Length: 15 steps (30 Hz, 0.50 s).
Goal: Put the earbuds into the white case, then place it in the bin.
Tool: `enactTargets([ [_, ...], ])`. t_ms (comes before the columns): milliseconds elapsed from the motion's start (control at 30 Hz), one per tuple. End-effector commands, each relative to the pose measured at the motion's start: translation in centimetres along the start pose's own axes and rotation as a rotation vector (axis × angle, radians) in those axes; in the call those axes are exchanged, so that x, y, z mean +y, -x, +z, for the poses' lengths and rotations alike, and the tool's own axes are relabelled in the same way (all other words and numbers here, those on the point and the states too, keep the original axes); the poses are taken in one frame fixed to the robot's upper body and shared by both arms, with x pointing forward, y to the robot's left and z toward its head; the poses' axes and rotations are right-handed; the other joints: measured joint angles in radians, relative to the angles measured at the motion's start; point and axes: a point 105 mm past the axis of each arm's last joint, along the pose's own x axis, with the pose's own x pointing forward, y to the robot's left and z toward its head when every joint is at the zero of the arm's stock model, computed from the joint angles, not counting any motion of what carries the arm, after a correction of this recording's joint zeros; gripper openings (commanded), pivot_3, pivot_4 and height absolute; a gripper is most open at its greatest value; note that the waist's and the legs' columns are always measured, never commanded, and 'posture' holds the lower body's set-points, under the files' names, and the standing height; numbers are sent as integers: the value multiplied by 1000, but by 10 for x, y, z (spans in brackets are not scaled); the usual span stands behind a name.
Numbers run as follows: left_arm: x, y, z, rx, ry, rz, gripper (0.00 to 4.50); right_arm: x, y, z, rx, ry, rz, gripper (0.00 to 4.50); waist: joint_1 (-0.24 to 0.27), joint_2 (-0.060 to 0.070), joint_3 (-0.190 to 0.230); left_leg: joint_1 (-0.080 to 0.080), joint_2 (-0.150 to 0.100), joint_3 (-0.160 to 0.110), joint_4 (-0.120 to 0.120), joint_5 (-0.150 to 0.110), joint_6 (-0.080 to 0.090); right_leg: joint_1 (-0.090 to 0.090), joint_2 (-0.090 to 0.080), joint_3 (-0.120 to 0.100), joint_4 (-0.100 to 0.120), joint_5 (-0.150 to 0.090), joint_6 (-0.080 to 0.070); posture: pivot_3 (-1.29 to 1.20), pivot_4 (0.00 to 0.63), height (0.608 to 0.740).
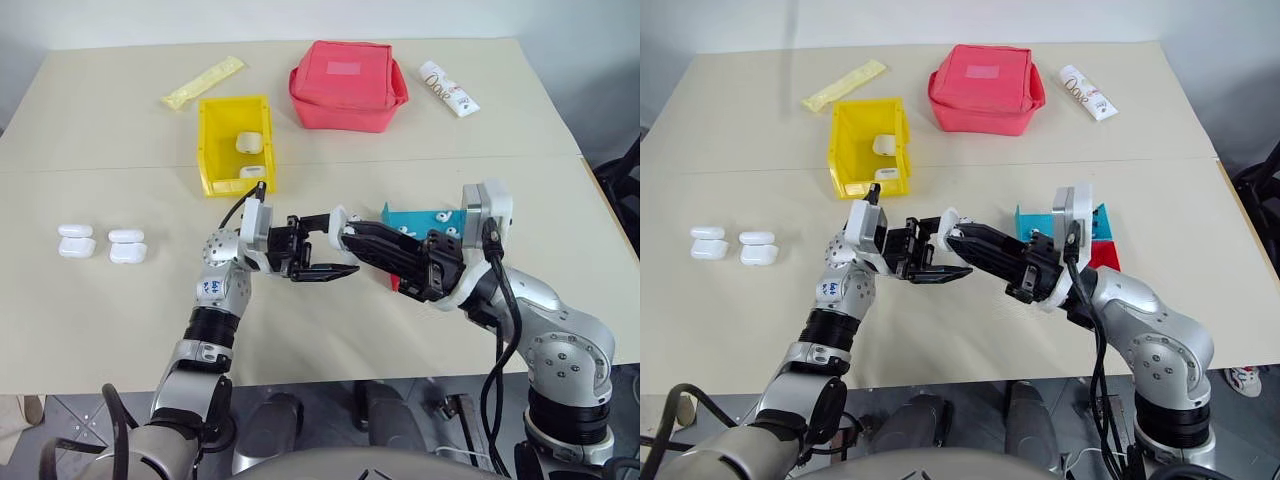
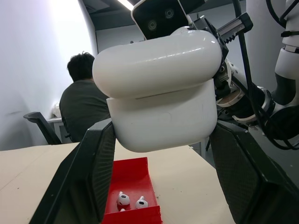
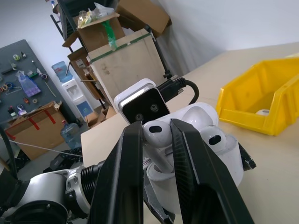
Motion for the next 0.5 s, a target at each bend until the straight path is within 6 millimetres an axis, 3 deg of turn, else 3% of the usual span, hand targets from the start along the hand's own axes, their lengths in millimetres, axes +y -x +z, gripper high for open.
enactTargets([
  [33, 2, -9, 19, -60, -87, -25, 2712, -7, 9, -12, 56, 0, -39, 477, 1, 0, 0, 0, 0, 0, 0, 0, 0, 0, 0, 0, 0, 0, 0, 0, 150, 740],
  [500, 0, -5, 16, -46, -122, -5, 2712, -5, 18, -19, 128, 24, -12, 477, 3, 0, 0, 0, 0, 0, 0, 0, 0, 0, 0, 0, 0, 0, 0, 0, 150, 740],
])
